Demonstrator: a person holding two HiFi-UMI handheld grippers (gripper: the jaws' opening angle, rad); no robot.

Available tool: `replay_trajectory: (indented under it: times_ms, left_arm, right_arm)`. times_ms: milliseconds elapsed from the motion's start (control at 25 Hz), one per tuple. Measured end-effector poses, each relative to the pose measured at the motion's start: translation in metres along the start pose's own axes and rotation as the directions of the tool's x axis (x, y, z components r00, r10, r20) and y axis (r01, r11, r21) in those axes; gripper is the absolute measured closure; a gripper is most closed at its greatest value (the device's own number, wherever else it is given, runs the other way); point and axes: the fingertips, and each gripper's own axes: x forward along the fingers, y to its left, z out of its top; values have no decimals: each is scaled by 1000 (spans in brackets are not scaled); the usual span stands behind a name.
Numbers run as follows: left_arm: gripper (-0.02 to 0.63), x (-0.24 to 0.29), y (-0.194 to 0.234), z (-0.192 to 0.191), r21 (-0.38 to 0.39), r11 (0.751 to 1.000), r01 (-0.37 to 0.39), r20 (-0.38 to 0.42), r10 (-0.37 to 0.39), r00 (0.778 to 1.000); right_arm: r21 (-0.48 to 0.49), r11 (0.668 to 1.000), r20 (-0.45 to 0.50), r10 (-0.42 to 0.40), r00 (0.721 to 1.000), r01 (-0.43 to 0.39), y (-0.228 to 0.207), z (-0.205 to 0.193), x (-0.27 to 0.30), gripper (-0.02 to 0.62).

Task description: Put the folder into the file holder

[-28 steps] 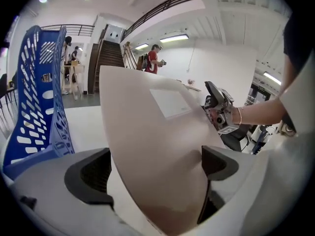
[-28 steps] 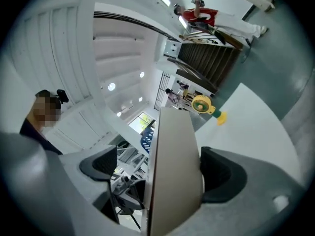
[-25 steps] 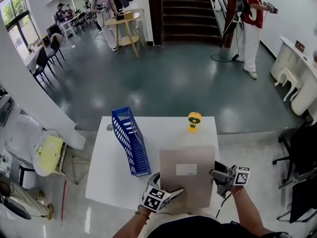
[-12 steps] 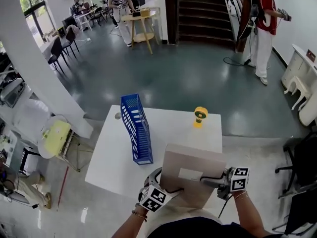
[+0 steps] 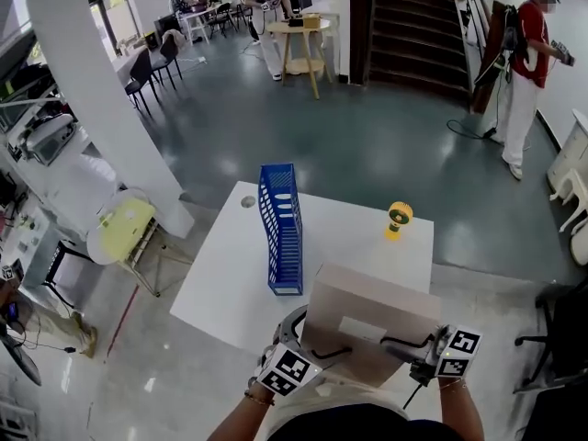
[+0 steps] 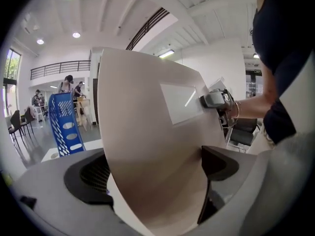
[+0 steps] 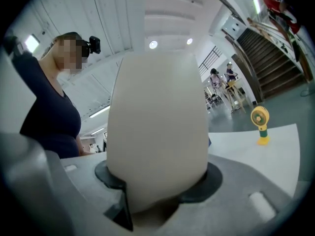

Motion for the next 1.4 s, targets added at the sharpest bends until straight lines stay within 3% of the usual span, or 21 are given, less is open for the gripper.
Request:
replay_trajectory:
  times_ms: [280, 520, 680, 800, 920, 1040, 1200, 1400]
  left_arm:
    - [44, -27, 18, 18, 63, 998, 17, 63, -21, 998]
    - [46, -67, 61, 41, -6, 996, 89, 234, -85, 969]
    - [46, -88, 100, 26, 71, 993, 91, 200, -104, 974]
    - [52, -110, 127, 30, 107, 985, 132, 264, -156, 952]
    - [160, -132, 158, 34, 88, 987, 133, 342, -156, 927]
    - [266, -146, 189, 33, 47, 992, 121, 395, -129, 910]
    - [411, -166, 219, 31, 69, 993, 95, 416, -115, 902]
    - [606, -193, 253, 24, -4, 983, 184, 409, -166, 897]
  right_arm:
    - [-46, 998, 56, -34, 998, 36, 23, 22, 16, 337]
    - [-84, 995, 65, -53, 997, 58, 41, 46, 66, 336]
    - [-214, 970, 40, -107, 993, 113, 58, 64, 113, 336]
    - [-243, 957, 83, -144, 986, 161, 67, 89, 137, 334]
    - [-244, 944, 159, -186, 969, 222, 77, 117, 150, 334]
    - [-259, 909, 229, -271, 935, 327, 79, 139, 161, 334]
    - [-259, 842, 283, -402, 871, 473, 73, 154, 175, 334]
    - [-184, 763, 350, -537, 767, 619, 63, 165, 195, 334]
